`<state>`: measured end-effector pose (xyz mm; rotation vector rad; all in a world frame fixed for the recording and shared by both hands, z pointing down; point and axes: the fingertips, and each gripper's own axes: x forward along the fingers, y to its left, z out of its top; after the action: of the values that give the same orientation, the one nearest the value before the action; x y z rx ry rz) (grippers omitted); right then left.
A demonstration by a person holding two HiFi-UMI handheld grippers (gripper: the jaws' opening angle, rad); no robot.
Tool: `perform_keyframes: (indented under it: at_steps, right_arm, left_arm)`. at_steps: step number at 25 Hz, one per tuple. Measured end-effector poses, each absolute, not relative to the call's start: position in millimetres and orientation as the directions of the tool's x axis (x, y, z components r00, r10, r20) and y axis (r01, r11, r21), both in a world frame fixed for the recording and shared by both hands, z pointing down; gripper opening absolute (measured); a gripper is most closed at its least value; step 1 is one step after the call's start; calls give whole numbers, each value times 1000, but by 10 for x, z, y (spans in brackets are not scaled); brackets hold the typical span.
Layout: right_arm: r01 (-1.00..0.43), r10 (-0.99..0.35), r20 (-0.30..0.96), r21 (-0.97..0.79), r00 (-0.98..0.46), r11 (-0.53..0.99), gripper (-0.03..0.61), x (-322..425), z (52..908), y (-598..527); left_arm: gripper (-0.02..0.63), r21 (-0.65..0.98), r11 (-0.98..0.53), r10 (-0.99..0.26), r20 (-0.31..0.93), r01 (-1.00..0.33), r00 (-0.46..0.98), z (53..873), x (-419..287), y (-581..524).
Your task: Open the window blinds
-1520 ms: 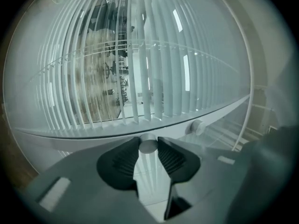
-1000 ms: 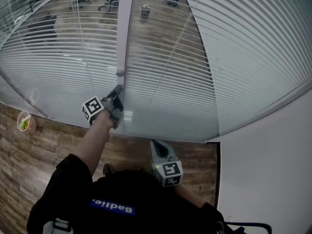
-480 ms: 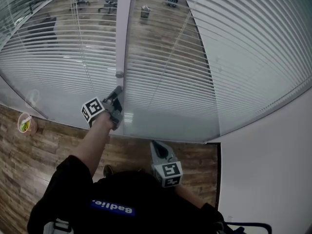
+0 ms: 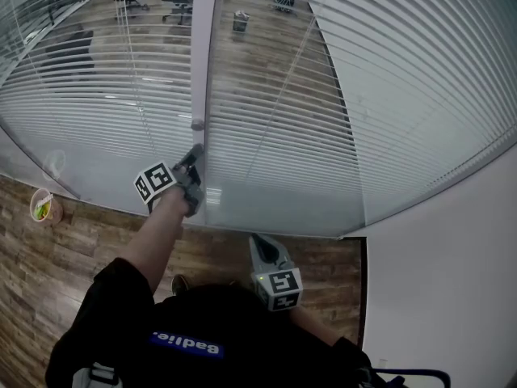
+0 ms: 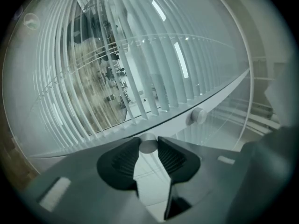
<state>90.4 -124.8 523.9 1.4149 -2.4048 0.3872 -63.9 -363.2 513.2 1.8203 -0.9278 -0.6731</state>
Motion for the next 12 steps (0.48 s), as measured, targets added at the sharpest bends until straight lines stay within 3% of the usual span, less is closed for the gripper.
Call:
perform_keyframes:
  at_steps: [12]
  right_arm:
    - [-881,-792,409,-69,-453,468,4,932,5236,-1270]
  left_arm:
    - [123,870,-250,-830,33,-424,556,5129,-628,-3634]
